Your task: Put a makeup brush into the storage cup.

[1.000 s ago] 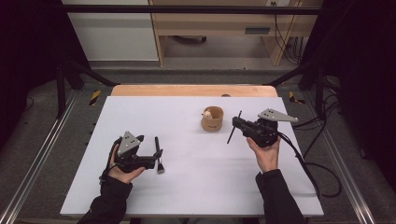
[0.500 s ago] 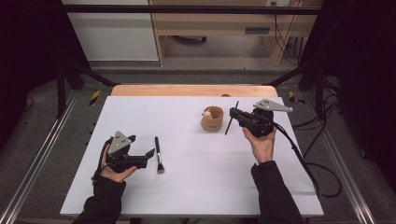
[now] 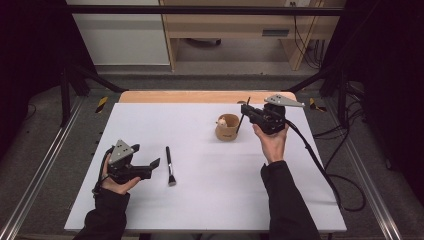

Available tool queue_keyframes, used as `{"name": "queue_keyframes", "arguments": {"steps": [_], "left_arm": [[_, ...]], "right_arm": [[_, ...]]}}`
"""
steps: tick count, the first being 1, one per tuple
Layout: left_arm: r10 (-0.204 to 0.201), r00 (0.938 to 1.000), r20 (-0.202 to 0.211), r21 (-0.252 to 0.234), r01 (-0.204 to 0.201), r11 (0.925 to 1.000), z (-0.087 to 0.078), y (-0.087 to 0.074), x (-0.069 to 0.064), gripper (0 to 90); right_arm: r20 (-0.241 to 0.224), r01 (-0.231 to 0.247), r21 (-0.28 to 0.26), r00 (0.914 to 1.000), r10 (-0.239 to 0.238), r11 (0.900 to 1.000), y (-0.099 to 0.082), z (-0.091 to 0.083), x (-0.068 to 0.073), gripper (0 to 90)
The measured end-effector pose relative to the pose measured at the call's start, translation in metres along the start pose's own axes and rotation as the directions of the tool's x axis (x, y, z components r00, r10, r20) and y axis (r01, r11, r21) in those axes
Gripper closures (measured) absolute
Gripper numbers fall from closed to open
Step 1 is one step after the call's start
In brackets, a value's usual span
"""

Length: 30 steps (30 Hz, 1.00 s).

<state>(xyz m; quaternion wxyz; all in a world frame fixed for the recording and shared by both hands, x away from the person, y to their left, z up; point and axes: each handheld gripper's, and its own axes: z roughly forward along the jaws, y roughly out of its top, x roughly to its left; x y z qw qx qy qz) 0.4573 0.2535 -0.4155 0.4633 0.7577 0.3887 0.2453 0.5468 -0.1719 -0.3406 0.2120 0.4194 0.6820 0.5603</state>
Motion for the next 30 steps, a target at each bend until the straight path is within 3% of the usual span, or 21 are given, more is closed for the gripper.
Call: {"name": "queue_keyframes", "arguments": {"steps": [17,30], "left_arm": [[0.006,1.0,0.008,0.001,-0.006,1.0,0.0,-0.001,0.001,8.8],[0.008,0.9999,0.008,0.0,-0.008,1.0,-0.001,-0.001,0.001,8.9]], "right_arm": [[0.05,0.002,0.003,0.9987,-0.002,1.0,0.012,0.032,-0.005,85.4],[0.099,0.01,0.017,0.995,-0.012,0.9998,0.008,0.052,-0.012,85.3]]}}
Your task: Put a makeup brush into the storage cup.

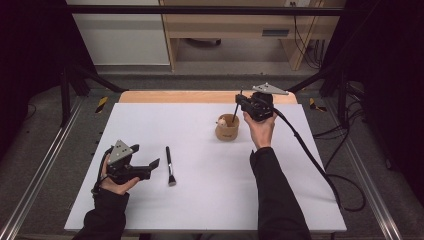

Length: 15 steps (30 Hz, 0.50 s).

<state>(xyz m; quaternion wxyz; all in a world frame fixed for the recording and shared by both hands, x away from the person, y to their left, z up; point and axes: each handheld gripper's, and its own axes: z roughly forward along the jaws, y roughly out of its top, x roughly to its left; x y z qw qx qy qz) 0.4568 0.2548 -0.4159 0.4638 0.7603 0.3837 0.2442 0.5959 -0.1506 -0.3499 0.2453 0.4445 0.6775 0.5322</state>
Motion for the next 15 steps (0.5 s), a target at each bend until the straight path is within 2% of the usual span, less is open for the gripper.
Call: {"name": "queue_keyframes", "arguments": {"steps": [15], "left_arm": [[-0.002,1.0,0.002,-0.002,0.002,1.0,-0.001,0.001,0.0,9.0]], "right_arm": [[0.029,-0.012,0.035,0.9995,0.011,0.9993,-0.011,0.02,-0.004,85.3]]}}
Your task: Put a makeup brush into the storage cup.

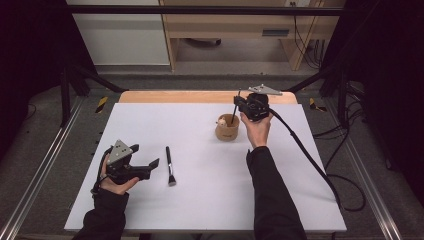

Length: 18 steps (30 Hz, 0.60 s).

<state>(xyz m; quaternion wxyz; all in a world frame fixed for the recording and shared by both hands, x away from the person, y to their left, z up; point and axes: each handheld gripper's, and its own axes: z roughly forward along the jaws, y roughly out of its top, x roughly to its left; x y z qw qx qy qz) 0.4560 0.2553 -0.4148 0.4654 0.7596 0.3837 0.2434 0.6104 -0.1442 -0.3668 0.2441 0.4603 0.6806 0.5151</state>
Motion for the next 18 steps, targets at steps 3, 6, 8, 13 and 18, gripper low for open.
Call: {"name": "queue_keyframes", "arguments": {"steps": [3,6,8,13,18], "left_arm": [[0.0,1.0,-0.003,0.001,0.0,1.0,0.0,0.0,0.0,9.0],[0.001,1.0,-0.001,0.003,-0.001,1.0,0.001,0.0,0.0,9.0],[0.002,1.0,0.0,0.004,-0.002,1.0,0.001,0.0,0.0,9.0],[0.003,1.0,-0.001,0.004,-0.003,1.0,0.001,0.0,-0.001,9.1],[0.003,1.0,0.0,0.005,-0.003,1.0,0.001,0.0,-0.001,9.1]], "right_arm": [[0.0,0.002,0.016,1.0,-0.002,0.9999,-0.004,0.005,0.0,85.3],[0.001,0.005,0.022,1.0,-0.005,0.9997,-0.006,0.006,0.001,85.3],[0.003,0.001,0.03,1.0,-0.001,0.9995,-0.008,0.008,0.001,85.3],[0.011,-0.005,0.052,0.9999,0.005,0.9986,-0.014,0.012,-0.002,85.3],[0.019,-0.01,0.072,0.9998,0.009,0.9974,-0.02,0.016,-0.004,85.3]]}}
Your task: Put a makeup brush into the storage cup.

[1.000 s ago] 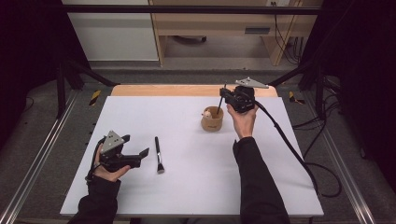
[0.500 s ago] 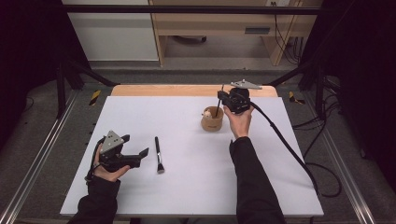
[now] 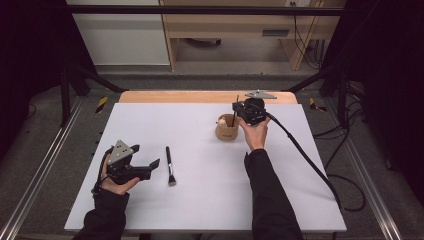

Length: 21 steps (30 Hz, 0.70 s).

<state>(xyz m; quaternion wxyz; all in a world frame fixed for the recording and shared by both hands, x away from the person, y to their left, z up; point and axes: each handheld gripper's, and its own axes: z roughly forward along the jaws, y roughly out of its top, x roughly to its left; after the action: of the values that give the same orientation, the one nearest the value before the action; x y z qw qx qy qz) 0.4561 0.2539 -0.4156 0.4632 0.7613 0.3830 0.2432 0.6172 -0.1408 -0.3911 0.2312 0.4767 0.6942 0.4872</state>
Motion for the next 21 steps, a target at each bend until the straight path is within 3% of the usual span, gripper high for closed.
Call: {"name": "queue_keyframes", "arguments": {"steps": [21], "left_arm": [[0.002,1.0,-0.001,0.006,-0.002,1.0,0.001,0.0,-0.001,9.2]], "right_arm": [[0.002,-0.01,0.063,1.0,0.009,0.998,-0.015,0.004,-0.004,84.8]]}}
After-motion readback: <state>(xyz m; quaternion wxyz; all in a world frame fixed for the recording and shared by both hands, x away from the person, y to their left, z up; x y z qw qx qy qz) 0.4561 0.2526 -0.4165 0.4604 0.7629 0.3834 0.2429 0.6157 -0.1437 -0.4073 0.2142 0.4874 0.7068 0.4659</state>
